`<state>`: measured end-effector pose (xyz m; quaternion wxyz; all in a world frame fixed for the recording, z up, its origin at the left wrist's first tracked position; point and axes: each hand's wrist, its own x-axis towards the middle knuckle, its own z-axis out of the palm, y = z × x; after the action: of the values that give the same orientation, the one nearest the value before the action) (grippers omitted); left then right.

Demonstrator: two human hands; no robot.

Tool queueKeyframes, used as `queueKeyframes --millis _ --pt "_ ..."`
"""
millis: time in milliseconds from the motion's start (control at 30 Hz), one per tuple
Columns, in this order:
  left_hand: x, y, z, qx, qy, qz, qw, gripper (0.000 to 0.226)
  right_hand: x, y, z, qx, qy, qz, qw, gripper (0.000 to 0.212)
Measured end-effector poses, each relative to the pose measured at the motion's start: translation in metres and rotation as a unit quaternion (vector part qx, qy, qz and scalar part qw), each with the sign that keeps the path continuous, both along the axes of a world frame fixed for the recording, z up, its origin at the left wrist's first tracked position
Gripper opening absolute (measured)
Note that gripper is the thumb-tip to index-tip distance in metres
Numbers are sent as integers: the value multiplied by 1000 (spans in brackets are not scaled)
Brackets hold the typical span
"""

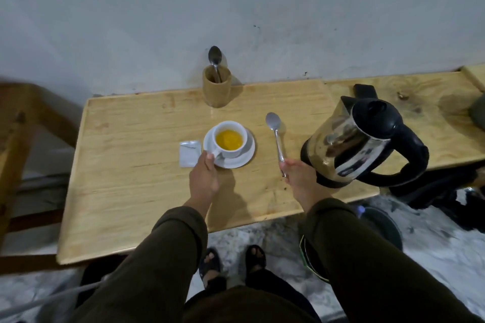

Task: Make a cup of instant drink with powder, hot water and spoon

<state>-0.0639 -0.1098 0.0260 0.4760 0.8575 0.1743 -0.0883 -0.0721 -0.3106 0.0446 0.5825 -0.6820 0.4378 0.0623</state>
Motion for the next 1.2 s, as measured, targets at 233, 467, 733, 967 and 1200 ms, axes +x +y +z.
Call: queueKeyframes --millis 233,467,733,967,1200 --pt "-7 -8 -18 47 -13 -9 999 51 20 -9 -16 8 30 82 996 26" --pt "-1 -19 -18 -3 21 98 995 56 47 -6 -31 -180 232 203 934 36" --pt "-2 -28 -21 7 -8 129 992 55 47 -12 -42 -233 206 234 921 41" --pt "-3 -30 -15 13 2 139 990 49 44 -16 -46 -190 158 210 946 39" --pt "-33 -17 1 25 -37 110 993 43 -7 -1 6 -160 -1 242 957 16"
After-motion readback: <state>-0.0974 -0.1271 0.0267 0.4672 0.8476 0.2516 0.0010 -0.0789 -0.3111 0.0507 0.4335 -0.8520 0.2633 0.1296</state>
